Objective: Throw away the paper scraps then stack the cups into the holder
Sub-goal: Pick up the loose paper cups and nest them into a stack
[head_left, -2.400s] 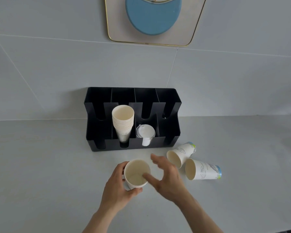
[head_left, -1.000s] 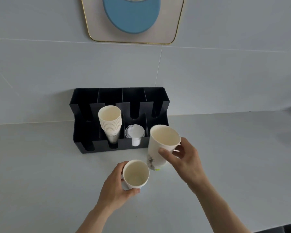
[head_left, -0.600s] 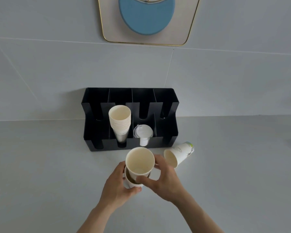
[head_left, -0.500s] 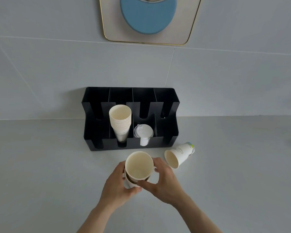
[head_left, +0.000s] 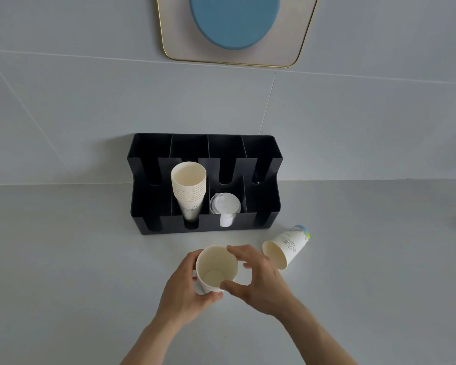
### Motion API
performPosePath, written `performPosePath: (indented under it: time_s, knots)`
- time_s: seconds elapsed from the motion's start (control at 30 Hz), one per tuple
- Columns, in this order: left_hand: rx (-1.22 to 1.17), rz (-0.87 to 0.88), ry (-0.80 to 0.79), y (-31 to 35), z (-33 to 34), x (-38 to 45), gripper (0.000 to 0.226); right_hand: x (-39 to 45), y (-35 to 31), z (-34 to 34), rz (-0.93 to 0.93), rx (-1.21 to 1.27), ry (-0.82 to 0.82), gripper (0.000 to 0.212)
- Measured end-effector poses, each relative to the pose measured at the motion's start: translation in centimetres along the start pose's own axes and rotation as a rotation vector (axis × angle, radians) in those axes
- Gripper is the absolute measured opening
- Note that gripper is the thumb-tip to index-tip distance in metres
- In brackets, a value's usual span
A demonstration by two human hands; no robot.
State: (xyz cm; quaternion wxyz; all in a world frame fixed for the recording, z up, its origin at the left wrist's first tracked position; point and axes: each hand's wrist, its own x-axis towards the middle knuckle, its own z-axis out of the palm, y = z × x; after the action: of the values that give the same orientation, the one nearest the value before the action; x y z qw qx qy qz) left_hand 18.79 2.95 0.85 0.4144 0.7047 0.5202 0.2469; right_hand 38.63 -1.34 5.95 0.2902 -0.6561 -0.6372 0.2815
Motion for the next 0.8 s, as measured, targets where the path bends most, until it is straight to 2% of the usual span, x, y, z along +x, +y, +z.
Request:
performPosePath:
  time_s: [0.2,0.33,0.4,0.47,0.57,0.7,0.8]
  knots:
    - [-0.020,0.008,0.007,0.0,0.1,0.0,0.086,0.2,-0.2,-1.0,0.011,-0.061,-0.014,0.069]
    - [-0.034,0.003,0.015,-0.1,0.2,0.1,0.084,0.5,2.2,-2.8,0.097,-0.090,0.152,0.050]
    - [-0.041,0.004,0.015,-0.1,0.3,0.0,0.083,0.7,4.1,-4.3,0.151,-0.182,0.205,0.047]
    - [-0.046,0.007,0.017,-0.1,0.4,0.0,0.083,0.7,6.0,-6.0,0.195,-0.321,0.180,0.053]
    - [-0.057,0.000,0.017,-0.1,0.5,0.0,0.084,0.5,8.8,-7.6,0.231,-0.483,0.042,0.072]
    - [-0.050,-0.003,0.018,-0.1,0.5,0.0,0.085,-0.1,11.8,-8.2,0.144,-0.658,-0.163,0.092]
    - [-0.045,-0.005,0.022,-0.1,0.6,0.0,0.085,-0.4,13.4,-7.6,0.095,-0.710,-0.178,0.100]
